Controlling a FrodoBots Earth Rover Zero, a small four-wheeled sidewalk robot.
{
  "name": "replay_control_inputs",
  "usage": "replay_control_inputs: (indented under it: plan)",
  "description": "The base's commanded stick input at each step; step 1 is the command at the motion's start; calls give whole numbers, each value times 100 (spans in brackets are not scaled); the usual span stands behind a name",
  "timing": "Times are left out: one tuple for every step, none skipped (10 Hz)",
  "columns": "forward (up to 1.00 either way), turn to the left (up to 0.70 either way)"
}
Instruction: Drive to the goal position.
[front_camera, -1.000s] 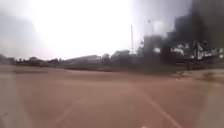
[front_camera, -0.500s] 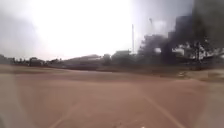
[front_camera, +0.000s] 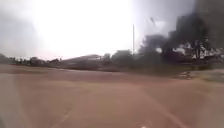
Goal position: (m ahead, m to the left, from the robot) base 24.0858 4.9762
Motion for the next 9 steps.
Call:
replay_control_inputs:
  plan:
    - [70, 0]
    - [70, 0]
    - [70, 0]
    - [70, 0]
    - [70, 0]
    - [70, 0]
    - [70, 0]
    - [70, 0]
    - [70, 0]
